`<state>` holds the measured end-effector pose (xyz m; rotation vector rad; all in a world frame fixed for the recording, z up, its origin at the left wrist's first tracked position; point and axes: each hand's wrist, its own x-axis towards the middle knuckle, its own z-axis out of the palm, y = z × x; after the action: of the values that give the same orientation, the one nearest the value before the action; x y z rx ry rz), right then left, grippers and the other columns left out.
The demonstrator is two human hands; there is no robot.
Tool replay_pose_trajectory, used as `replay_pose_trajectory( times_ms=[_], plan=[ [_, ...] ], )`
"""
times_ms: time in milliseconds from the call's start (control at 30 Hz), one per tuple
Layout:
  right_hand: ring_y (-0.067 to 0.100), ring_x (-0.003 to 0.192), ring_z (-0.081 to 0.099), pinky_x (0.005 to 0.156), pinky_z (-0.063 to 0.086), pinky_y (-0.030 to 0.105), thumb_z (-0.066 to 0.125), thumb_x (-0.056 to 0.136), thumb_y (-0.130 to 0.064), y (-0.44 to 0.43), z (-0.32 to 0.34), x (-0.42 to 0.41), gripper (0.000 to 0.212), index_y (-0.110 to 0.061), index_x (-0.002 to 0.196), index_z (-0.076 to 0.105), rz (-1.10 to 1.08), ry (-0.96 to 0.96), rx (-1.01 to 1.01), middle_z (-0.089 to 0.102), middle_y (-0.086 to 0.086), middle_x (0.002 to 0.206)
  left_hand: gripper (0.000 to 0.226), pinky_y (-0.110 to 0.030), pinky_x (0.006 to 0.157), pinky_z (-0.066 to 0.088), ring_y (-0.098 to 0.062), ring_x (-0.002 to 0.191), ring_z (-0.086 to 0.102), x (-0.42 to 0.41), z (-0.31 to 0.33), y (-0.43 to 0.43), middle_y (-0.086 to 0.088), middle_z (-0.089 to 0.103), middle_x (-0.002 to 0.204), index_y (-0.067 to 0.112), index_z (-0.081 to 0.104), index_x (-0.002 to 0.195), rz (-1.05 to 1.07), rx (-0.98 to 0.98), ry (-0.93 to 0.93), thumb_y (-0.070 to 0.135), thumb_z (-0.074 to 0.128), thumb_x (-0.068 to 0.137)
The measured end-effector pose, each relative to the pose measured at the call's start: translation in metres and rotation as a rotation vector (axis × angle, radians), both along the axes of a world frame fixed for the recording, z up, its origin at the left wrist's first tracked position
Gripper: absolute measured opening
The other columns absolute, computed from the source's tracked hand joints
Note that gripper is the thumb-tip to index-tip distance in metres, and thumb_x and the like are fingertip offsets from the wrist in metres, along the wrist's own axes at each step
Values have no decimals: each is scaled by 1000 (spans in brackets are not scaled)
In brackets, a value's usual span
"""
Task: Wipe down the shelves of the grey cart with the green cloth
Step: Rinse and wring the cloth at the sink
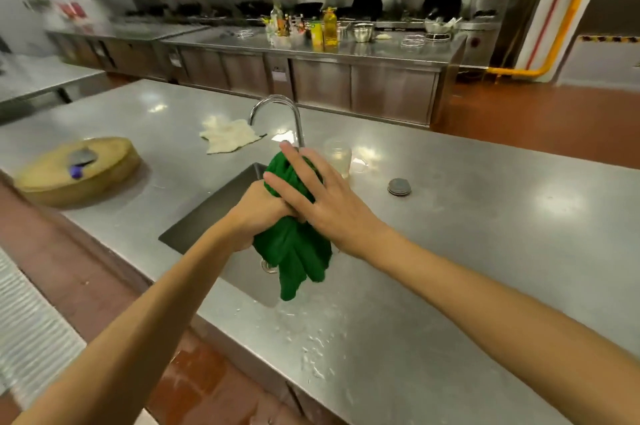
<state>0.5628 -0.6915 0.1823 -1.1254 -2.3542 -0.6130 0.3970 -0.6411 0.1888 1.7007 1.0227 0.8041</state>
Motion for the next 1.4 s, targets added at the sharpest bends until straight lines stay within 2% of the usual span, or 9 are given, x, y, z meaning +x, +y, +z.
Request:
replay_pose_trajectory(
  times_ms=[133, 267, 433, 633, 733, 833, 967, 1067, 1400],
  plan=[
    [33, 95, 51, 71, 52, 37, 59, 91, -9, 81, 7, -34, 68, -23, 153, 35, -13, -115, 144, 38, 18, 155, 48, -27, 72, 60, -19, 90, 74, -31, 1, 49, -3, 74, 96, 18, 67, 105, -72, 16, 162, 16, 86, 62],
    [26, 75, 57, 49, 39, 28, 78, 74, -12, 145, 4, -66, 59, -16, 130, 60, -52, -133, 147, 62, 12, 105, 33, -39, 76, 62, -26, 82, 74, -61, -4, 101, -9, 75, 88, 8, 71, 93, 5, 9, 245, 12, 86, 65],
    [22, 62, 56, 52, 37, 31, 83, 66, -35, 201, -3, -101, 55, -14, 107, 54, -202, -81, -278, 58, 7, 83, 23, -28, 62, 49, -14, 65, 64, -84, -9, 160, 6, 64, 68, 22, 60, 70, 35, 253, 529, 27, 82, 70],
    [19, 66, 48, 58, 39, 32, 74, 73, -36, 240, -17, -125, 39, -18, 99, 50, -373, -66, -498, 32, -6, 67, 22, -44, 72, 60, -21, 70, 66, -99, -43, 208, 1, 66, 76, 20, 56, 87, 66, 356, 696, 29, 72, 75],
    [21, 72, 54, 60, 39, 33, 74, 76, -37, 255, -21, -131, 41, -19, 101, 47, -399, -118, -499, 49, 1, 80, 66, -43, 89, 57, -25, 99, 64, -112, -55, 225, -6, 62, 111, 18, 52, 119, 46, 173, 578, 35, 86, 65],
    [27, 88, 58, 63, 40, 35, 75, 78, -28, 266, -24, -133, 43, -14, 111, 52, -446, -180, -442, 53, 11, 106, 142, -49, 111, 44, -30, 136, 47, -136, -66, 220, -7, 40, 153, 27, 18, 158, 31, -368, 215, 54, 97, 43],
    [34, 113, 47, 81, 49, 39, 76, 75, -20, 271, -27, -146, 42, -8, 110, 56, -500, -303, -358, 47, 14, 120, 93, -71, 104, 39, -47, 138, 44, -142, -89, 209, -12, 58, 140, 29, 64, 132, -11, -1052, -472, 79, 80, 56],
    [31, 96, 57, 61, 42, 34, 72, 76, -7, 271, -33, -158, 39, -8, 108, 49, -443, -217, -356, 52, 14, 112, 87, -81, 98, 35, -51, 132, 46, -129, -91, 222, -23, 62, 130, 16, 69, 121, 60, -1165, -784, 83, 70, 65],
    [31, 84, 65, 60, 41, 33, 69, 78, -21, 280, -51, -158, 44, -8, 114, 48, -595, 172, -453, 62, 12, 99, 41, -40, 81, 59, -28, 93, 71, -100, -72, 257, -14, 73, 110, 6, 71, 113, 377, -965, -807, 21, 84, 78]
  ],
)
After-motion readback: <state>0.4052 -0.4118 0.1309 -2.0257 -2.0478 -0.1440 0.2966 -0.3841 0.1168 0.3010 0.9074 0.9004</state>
